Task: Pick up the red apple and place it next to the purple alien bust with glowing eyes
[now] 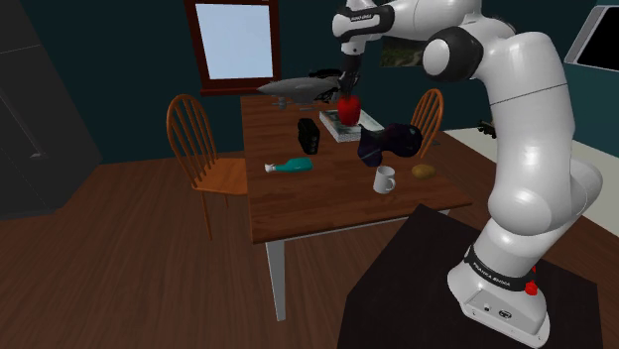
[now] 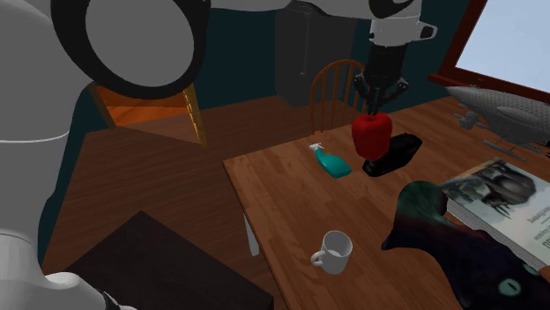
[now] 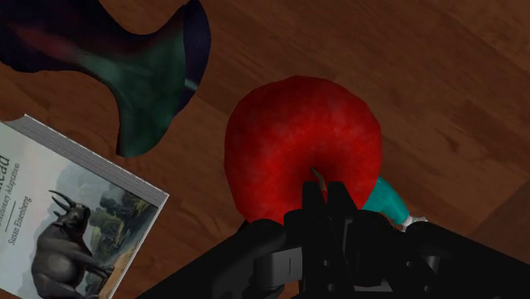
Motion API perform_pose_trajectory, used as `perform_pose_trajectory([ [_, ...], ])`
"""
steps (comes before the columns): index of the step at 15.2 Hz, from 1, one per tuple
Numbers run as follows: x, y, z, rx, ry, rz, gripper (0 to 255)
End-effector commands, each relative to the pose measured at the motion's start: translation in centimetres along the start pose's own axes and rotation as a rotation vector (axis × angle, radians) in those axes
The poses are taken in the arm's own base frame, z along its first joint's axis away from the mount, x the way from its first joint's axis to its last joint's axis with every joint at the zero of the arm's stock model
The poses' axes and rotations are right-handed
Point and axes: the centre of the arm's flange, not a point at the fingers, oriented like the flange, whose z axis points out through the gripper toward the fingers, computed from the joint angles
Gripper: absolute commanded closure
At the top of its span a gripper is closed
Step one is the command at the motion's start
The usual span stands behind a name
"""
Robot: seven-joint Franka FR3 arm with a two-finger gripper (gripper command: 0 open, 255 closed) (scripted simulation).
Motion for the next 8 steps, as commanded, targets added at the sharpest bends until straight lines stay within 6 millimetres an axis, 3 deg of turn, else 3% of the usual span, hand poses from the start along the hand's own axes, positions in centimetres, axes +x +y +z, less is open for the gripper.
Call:
perform_pose_trajectory([
  [1, -0.1, 0.0, 1.0, 0.000, 0.001, 0.000, 255],
  [8, -0.2, -0.2, 4.7, 0.000, 0.001, 0.000, 255],
])
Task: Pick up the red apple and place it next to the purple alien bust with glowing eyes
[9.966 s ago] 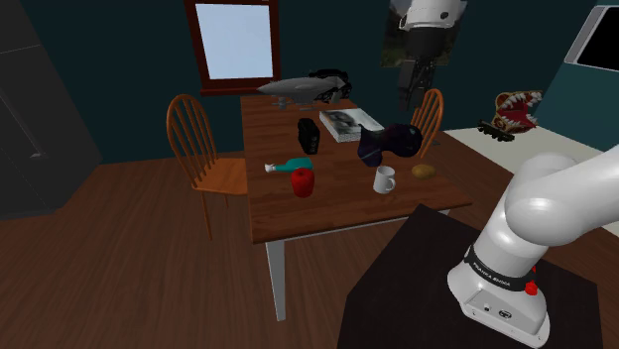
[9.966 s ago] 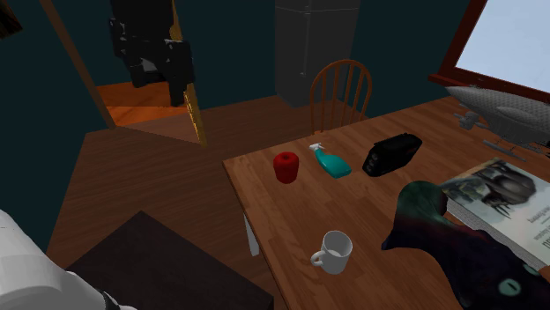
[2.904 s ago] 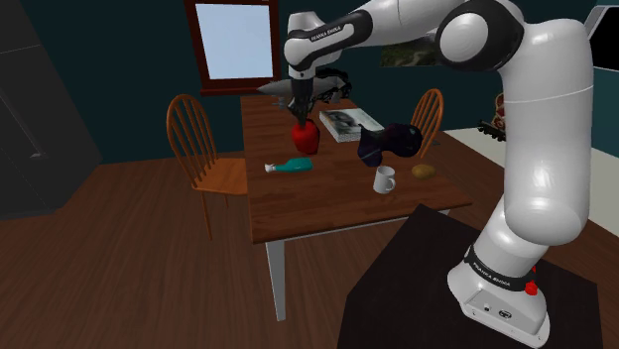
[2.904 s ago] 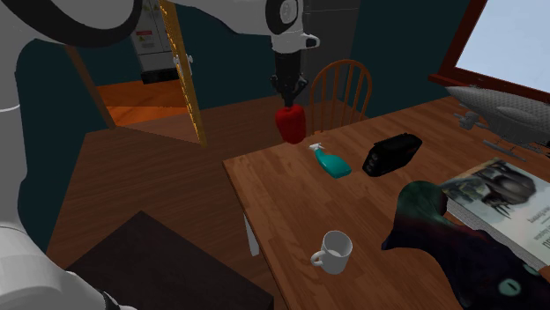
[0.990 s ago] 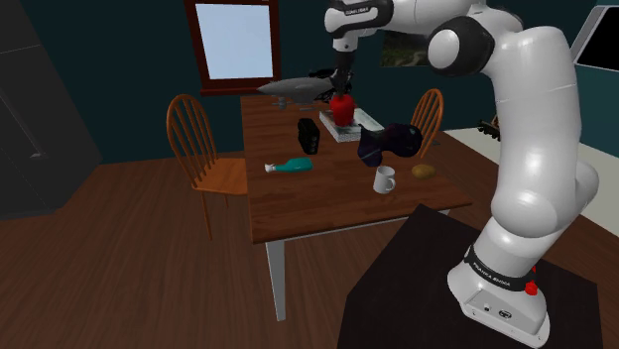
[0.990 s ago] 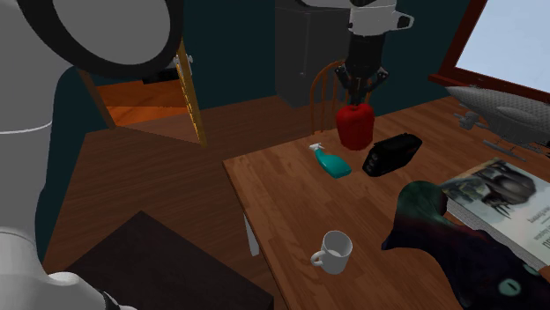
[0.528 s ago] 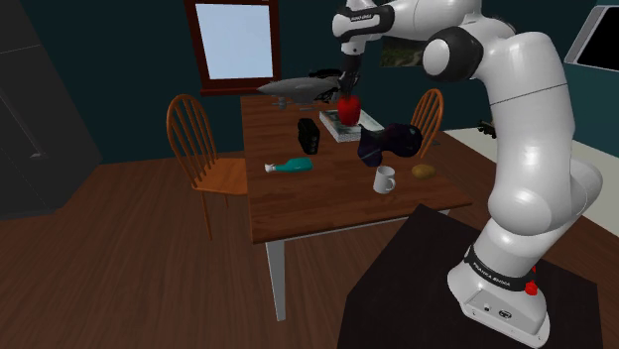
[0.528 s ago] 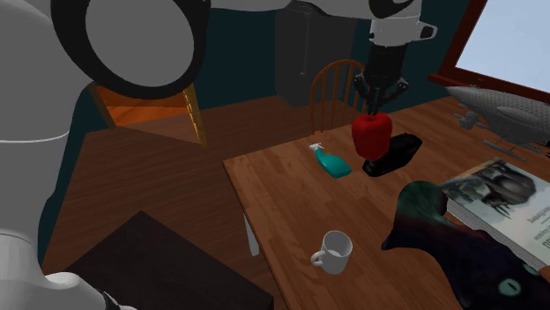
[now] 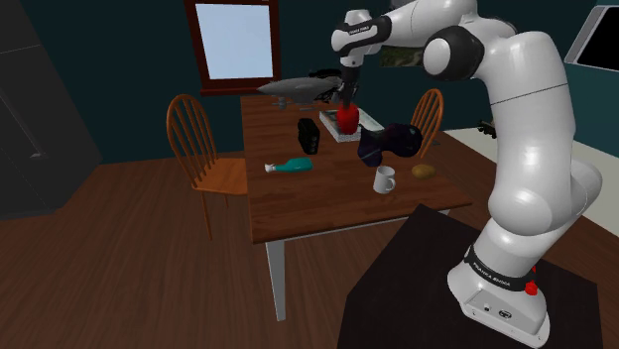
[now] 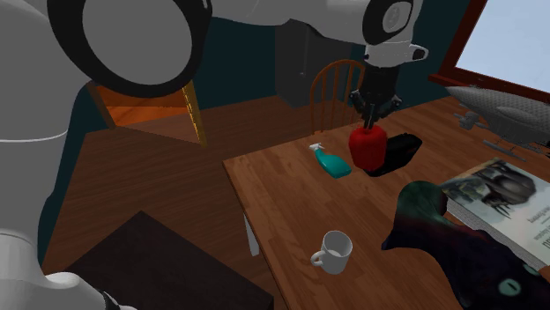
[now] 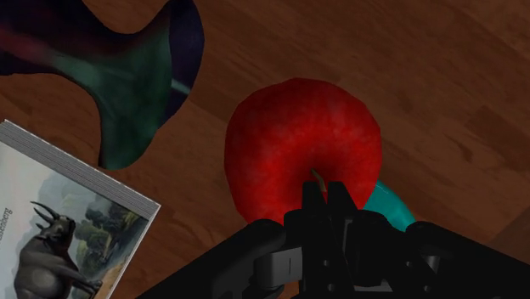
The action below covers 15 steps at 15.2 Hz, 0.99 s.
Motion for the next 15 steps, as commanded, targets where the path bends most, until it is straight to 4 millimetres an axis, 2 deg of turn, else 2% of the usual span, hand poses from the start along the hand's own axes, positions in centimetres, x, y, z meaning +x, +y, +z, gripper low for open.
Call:
perform_pose_trajectory([
  [1, 0.0, 0.0, 1.0, 0.000, 0.001, 0.000, 255],
  [15, -0.3, -0.4, 8.4, 0.000, 0.001, 0.000, 255],
])
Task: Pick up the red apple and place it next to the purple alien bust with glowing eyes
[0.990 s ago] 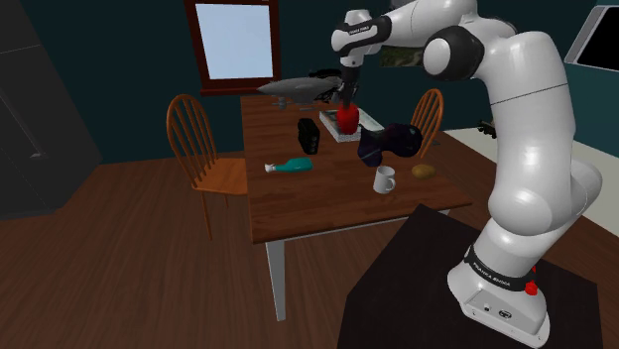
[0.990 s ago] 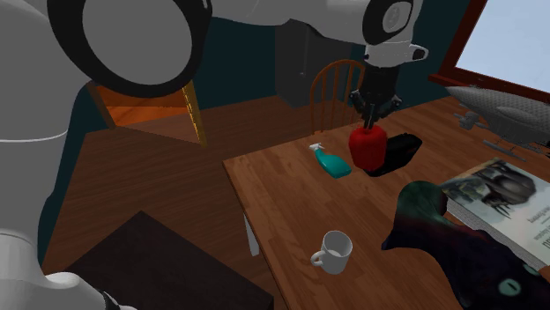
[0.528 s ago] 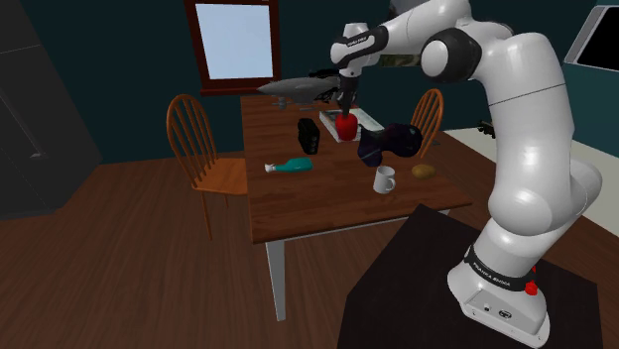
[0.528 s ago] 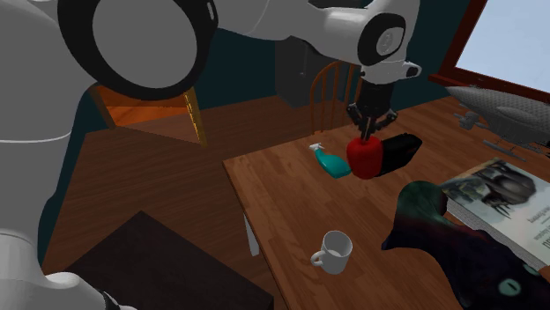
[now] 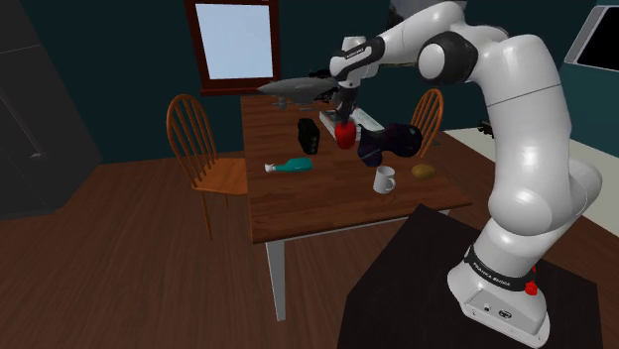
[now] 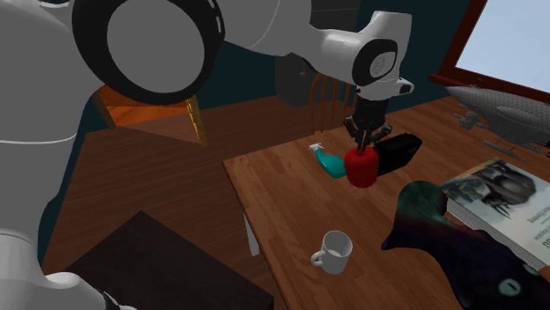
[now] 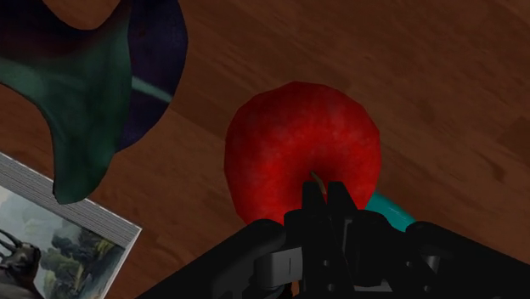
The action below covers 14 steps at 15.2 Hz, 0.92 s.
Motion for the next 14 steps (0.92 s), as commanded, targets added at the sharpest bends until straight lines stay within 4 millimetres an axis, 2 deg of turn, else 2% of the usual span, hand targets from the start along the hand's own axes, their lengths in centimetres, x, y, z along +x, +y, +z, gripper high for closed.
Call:
perform_pose_trajectory([
  [1, 0.0, 0.0, 1.0, 0.000, 0.001, 0.000, 255],
  [14, -0.4, -0.3, 7.9, 0.000, 0.001, 0.000, 255],
])
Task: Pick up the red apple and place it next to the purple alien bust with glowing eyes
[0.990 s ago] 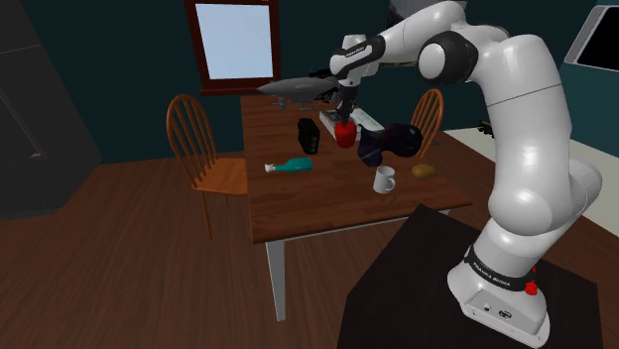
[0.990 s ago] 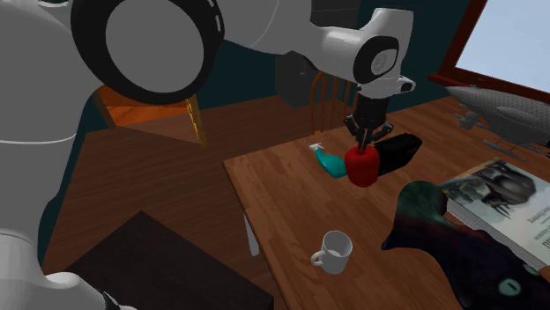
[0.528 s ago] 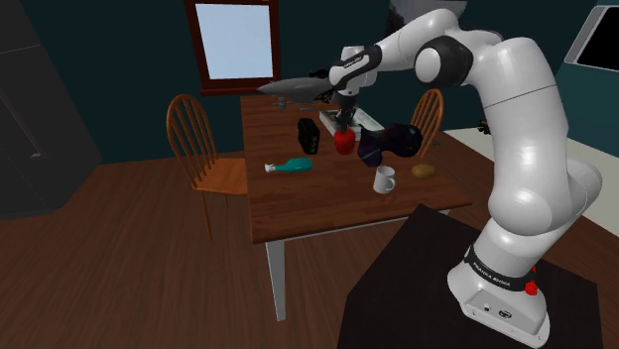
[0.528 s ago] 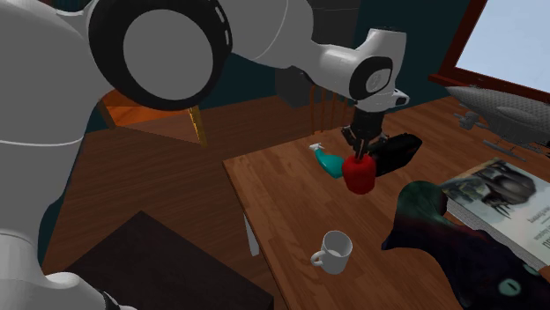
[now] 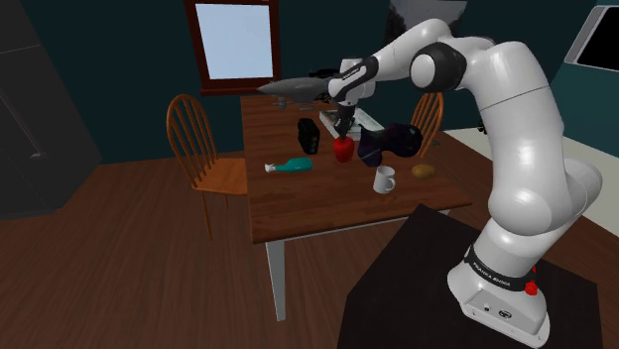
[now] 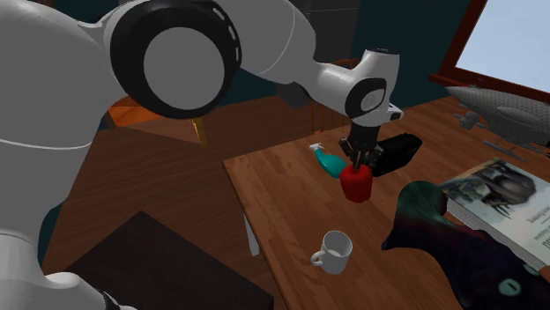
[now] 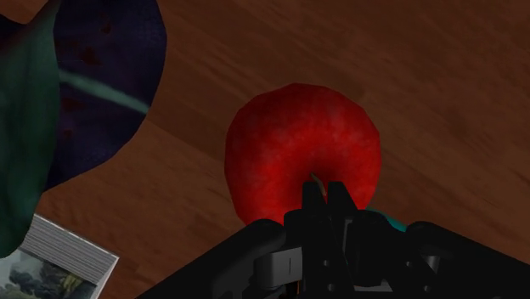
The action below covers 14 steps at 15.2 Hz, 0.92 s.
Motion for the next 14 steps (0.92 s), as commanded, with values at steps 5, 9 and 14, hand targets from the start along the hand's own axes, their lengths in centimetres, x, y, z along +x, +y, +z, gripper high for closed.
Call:
perform_pose_trajectory([
  [5, -0.1, -0.2, 3.2, 0.000, 0.001, 0.000, 255],
  [9, -0.2, -0.3, 5.4, 0.000, 0.001, 0.000, 255],
  [14, -0.2, -0.3, 5.4, 0.000, 0.001, 0.000, 255],
])
